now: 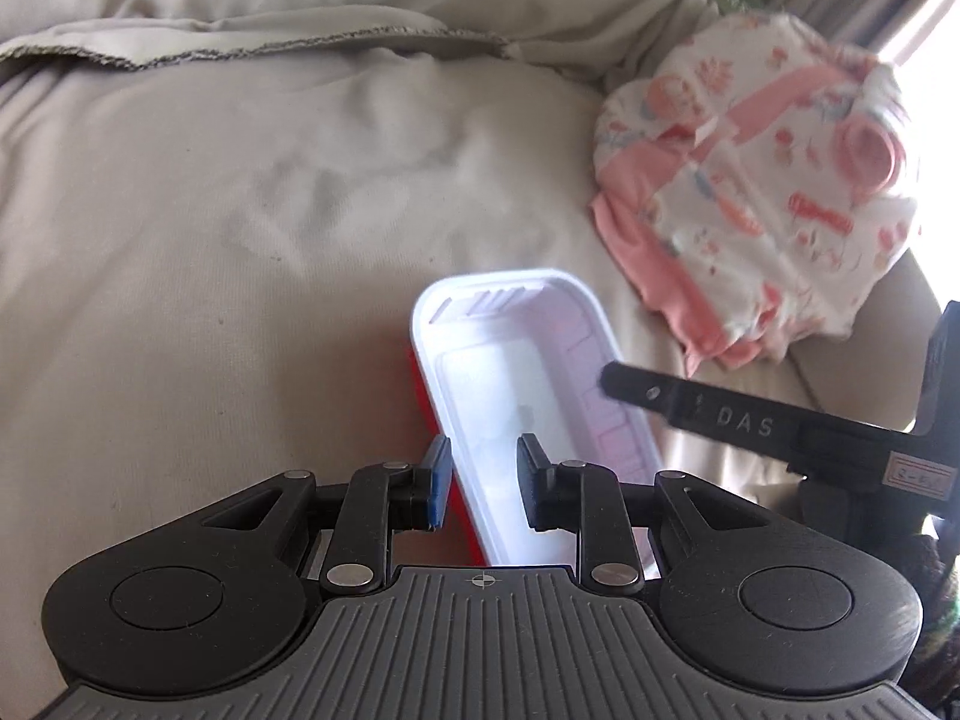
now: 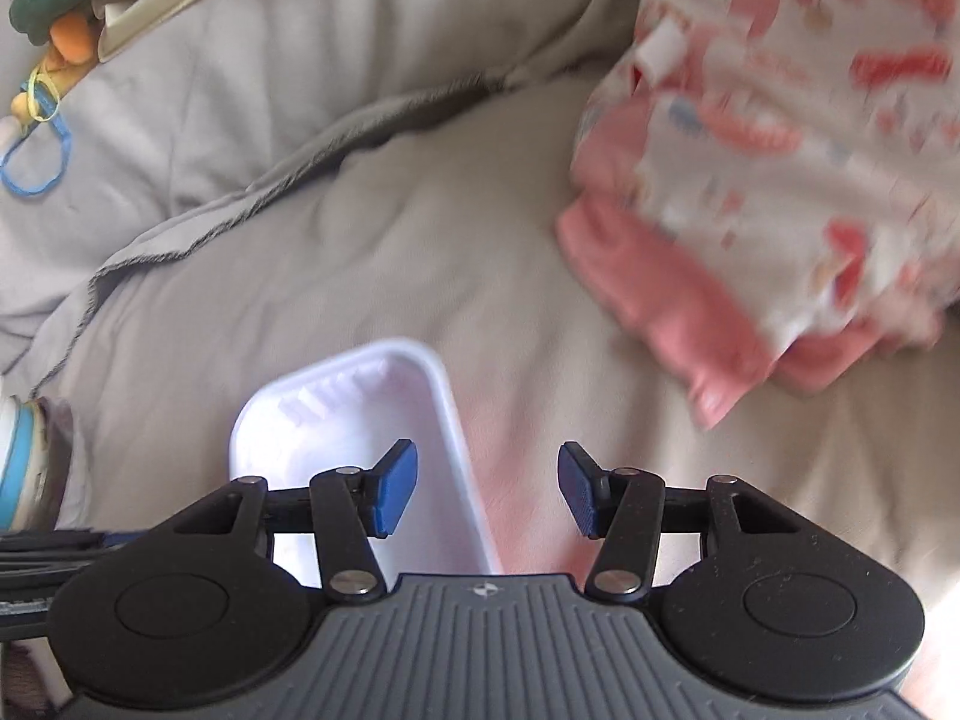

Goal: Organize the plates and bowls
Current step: 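Move both grippers to the red-rimmed white tray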

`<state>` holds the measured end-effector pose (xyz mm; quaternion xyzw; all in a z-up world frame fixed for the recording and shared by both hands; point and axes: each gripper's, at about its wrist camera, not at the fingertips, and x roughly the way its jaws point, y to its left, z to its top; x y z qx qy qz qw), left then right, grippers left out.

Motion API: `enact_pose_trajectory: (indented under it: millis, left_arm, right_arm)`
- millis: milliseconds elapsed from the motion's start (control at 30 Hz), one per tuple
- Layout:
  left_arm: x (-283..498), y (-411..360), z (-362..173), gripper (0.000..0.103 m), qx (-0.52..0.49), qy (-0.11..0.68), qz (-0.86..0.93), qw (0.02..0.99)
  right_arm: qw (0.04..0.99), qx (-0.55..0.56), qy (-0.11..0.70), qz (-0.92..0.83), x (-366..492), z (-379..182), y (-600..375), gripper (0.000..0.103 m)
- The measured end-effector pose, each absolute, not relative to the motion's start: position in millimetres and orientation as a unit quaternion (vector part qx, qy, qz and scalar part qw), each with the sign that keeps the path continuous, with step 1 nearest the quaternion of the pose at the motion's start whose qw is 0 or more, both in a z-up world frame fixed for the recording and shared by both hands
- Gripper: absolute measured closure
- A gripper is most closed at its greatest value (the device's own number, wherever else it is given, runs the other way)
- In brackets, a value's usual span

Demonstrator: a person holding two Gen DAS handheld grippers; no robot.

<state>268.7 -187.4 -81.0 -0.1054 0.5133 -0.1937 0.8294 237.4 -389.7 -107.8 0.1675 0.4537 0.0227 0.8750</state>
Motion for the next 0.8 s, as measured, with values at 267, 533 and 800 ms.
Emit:
enact_pose_trajectory:
  millis: [267, 533, 800]
  left_arm:
    - [261, -150, -79, 0.076, -0.089, 0.502, -0.142, 0.849]
    - [246, -79, -78, 0.076, -0.122, 0.496, -0.08, 0.856]
    - [243, -64, -90, 0.076, -0.149, 0.508, -0.092, 0.843]
  right_arm:
    - [0.849, 0.212, 0.472, 0.106, 240, -114, -348, 0.049]
    - [0.847, 0.182, 0.47, 0.168, 249, -103, -276, 0.049]
    - [0.847, 0.154, 0.482, 0.163, 245, -109, -253, 0.049]
